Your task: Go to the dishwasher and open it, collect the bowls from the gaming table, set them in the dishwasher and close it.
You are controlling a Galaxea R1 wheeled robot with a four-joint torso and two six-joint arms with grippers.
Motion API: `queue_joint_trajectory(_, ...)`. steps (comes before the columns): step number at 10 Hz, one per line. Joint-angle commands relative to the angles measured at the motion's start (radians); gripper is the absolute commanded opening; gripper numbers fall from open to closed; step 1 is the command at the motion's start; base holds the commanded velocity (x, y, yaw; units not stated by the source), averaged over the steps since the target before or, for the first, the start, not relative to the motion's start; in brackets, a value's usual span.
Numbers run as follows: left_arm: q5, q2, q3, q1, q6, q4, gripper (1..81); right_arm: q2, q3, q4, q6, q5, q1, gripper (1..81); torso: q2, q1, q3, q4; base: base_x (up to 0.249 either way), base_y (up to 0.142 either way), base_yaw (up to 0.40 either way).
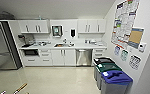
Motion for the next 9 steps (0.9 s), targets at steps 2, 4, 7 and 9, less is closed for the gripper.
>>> queue_joint_trajectory(2,0.056,-0.016,0.01,-0.065,0.005,-0.012,81.1,-0.013,0.012,0.01,-0.005,-0.046,0.053,81.1,0.0,0.0,0.0,0.0,0.151,0.0,0.0)
queue_joint_trajectory(4,0.056,-0.018,0.01,-0.063,0.005,-0.012,81.1,-0.013,0.013,0.008,-0.005,-0.046,0.053,81.1,0.0,0.0,0.0,0.0,0.149,0.0,0.0)
queue_joint_trajectory(7,0.056,-0.016,0.01,-0.063,0.005,-0.012,81.1,-0.013,0.013,0.008,-0.005,-0.046,0.052,81.1,0.0,0.0,0.0,0.0,0.147,0.0,0.0)
queue_joint_trajectory(9,0.056,-0.016,0.011,-0.063,0.005,-0.012,81.1,-0.013,0.012,0.008,-0.005,-0.046,0.052,81.1,0.0,0.0,0.0,0.0,0.147,0.0,0.0)
